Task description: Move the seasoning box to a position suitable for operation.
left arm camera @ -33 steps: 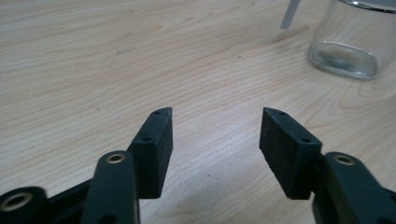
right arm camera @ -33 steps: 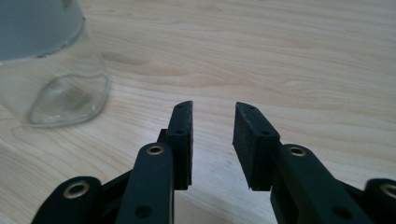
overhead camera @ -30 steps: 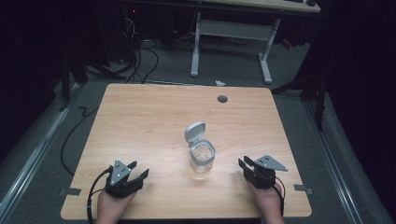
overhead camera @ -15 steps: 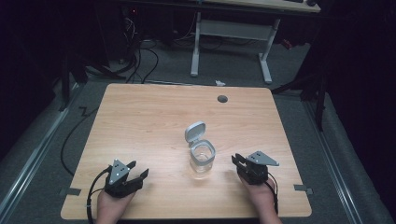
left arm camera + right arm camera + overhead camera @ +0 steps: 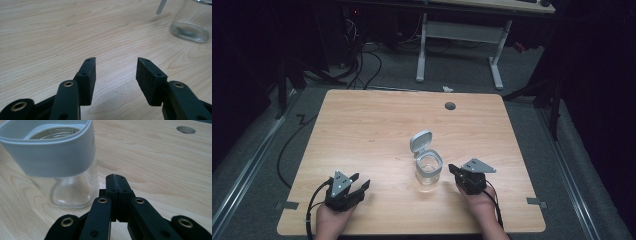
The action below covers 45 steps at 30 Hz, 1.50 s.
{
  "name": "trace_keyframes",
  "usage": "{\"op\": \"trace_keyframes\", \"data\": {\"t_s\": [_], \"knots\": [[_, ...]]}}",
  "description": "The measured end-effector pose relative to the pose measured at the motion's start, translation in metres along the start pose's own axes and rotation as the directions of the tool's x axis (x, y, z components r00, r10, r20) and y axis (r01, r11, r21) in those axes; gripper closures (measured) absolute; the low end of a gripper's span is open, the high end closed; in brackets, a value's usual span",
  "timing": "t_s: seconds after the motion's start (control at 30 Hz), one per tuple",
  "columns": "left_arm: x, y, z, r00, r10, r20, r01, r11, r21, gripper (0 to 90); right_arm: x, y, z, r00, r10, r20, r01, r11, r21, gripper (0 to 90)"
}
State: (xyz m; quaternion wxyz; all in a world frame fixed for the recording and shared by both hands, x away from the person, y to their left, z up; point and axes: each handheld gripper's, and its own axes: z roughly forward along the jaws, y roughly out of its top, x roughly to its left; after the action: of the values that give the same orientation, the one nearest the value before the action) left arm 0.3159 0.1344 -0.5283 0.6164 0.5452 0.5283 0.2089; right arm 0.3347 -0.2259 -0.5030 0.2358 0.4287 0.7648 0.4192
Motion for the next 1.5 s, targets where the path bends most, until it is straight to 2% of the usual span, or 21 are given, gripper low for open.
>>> {"op": "trace_keyframes", "data": {"t_s": [0.23,0.4,0.77,1.0,1.33,1.5], "knots": [[-0.003,-0.003,0.001,0.9997,0.008,0.023,-0.008,0.9998,0.016,52.8,0.007,0.008,0.015,0.9996,-0.026,-0.012,0.026,1.000,0.007,90.0],[-0.004,-0.004,0.000,0.9994,0.008,0.033,-0.008,0.9997,0.021,52.1,0.006,0.009,0.021,0.9998,-0.017,-0.007,0.017,1.000,0.006,89.9],[-0.005,-0.005,0.000,0.9990,0.008,0.044,-0.009,0.9997,0.023,51.8,0.011,0.012,0.021,0.9993,-0.032,-0.020,0.032,0.999,0.005,89.9],[-0.007,-0.005,0.000,0.9988,0.001,0.049,-0.002,0.9998,0.022,51.8,0.020,0.011,0.017,0.9982,-0.046,-0.038,0.046,0.999,-0.002,89.8],[-0.011,-0.007,-0.001,0.9977,0.011,0.067,-0.014,0.9994,0.033,51.9,0.034,0.007,0.020,0.9957,-0.063,-0.069,0.063,0.998,-0.002,89.2],[-0.015,-0.009,-0.001,0.9968,0.021,0.077,-0.024,0.9991,0.035,52.0,0.036,0.008,0.020,0.9953,-0.064,-0.073,0.064,0.998,0.001,88.9]]}}
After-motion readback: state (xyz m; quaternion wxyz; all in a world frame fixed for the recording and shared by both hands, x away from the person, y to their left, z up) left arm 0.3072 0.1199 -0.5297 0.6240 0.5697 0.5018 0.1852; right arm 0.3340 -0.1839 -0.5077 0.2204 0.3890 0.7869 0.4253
